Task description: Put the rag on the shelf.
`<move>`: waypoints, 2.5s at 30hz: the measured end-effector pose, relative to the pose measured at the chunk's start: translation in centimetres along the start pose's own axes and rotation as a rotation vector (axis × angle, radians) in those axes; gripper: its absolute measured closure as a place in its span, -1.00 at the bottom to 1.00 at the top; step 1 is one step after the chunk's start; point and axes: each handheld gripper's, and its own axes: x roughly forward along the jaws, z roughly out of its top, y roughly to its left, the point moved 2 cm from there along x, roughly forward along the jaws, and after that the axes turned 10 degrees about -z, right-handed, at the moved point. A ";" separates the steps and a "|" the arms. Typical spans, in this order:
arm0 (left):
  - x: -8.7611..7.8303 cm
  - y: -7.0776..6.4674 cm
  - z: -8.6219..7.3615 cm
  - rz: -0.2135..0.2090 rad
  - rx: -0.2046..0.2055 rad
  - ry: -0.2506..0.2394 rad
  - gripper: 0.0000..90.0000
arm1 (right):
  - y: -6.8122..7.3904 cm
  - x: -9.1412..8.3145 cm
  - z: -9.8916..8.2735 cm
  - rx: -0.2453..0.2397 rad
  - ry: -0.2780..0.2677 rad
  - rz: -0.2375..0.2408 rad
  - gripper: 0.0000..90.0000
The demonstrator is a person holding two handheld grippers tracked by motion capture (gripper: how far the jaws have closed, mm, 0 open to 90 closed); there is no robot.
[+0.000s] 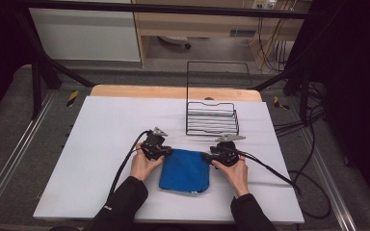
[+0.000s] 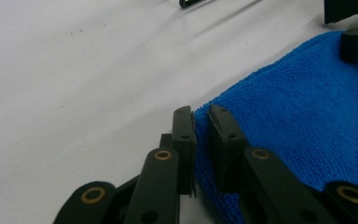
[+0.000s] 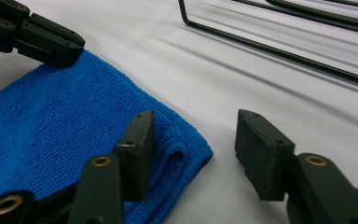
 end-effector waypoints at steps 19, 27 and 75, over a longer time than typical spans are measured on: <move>-0.1 0.2 0.1 -0.026 0.004 0.004 0.87 | 0.5 0.4 0.4 0.035 0.096 0.064 0.82; -0.8 0.1 0.0 -0.053 -0.012 -0.030 0.90 | 0.4 0.0 0.7 0.037 0.087 0.080 0.87; -8.2 -4.2 1.4 -0.076 0.121 -0.308 0.91 | 1.2 -7.1 3.7 -0.043 -0.260 0.094 0.88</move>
